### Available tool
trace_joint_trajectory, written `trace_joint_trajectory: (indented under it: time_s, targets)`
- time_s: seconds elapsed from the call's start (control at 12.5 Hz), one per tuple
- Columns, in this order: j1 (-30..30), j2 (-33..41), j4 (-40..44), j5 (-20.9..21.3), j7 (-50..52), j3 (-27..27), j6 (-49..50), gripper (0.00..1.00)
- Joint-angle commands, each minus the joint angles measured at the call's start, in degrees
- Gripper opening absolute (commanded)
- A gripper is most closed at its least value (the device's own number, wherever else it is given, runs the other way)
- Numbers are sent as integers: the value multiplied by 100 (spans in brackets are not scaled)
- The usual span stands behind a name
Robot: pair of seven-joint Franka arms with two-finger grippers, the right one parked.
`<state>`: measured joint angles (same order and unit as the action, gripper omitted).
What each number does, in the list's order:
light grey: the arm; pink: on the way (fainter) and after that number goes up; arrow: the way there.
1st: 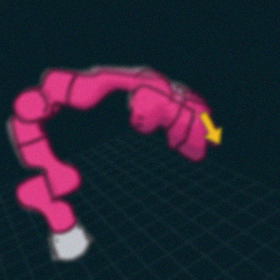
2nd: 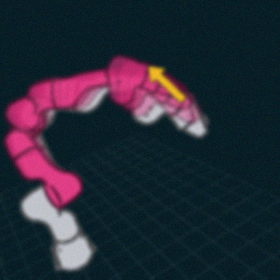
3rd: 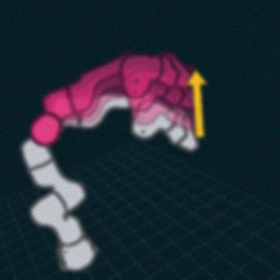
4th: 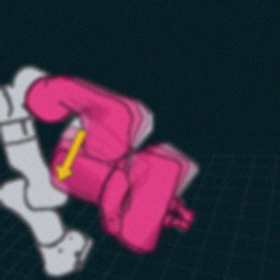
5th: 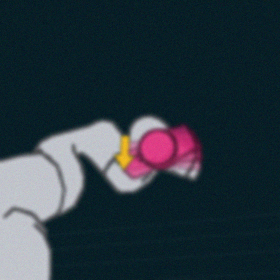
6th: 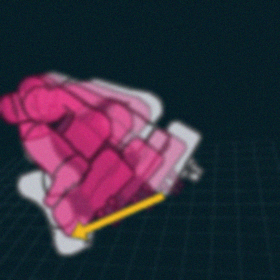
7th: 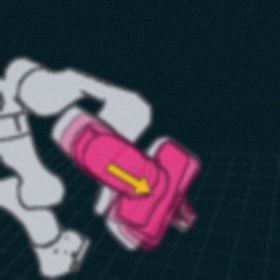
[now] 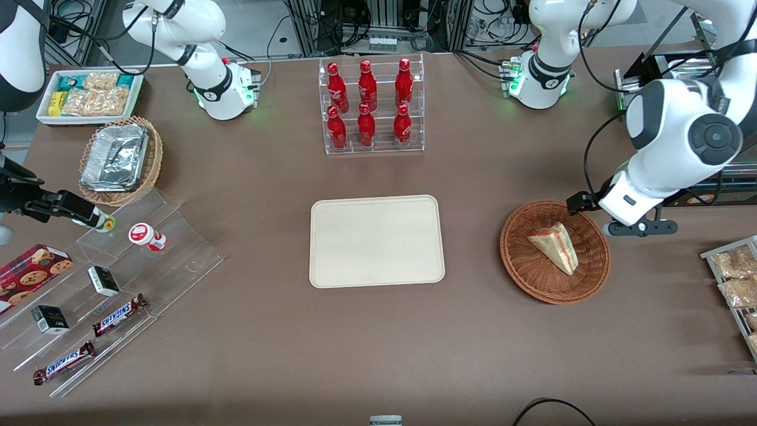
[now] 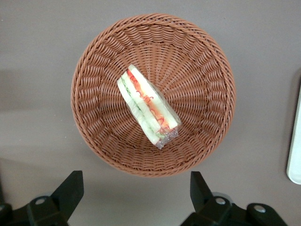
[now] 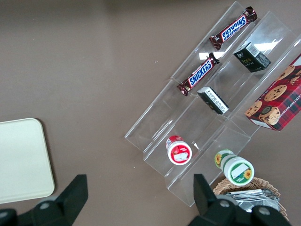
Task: Place sandwich from basket to tray
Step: 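Move the left gripper over the wrapped sandwich in the wicker basket, then lower the open left gripper around the sandwich and close it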
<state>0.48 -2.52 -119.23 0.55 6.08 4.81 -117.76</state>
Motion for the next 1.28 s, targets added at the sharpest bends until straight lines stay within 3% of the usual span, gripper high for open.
trace_joint_trajectory:
  time_s: [0.0, 0.88, 1.2]
  targets:
    - [5, 138, -486, 51, 33, -24, -588, 100]
    - [66, -336, -592, -11, 3897, -6, -1354, 100]
    - [93, -512, -584, 15, 4077, 29, -1408, 100]
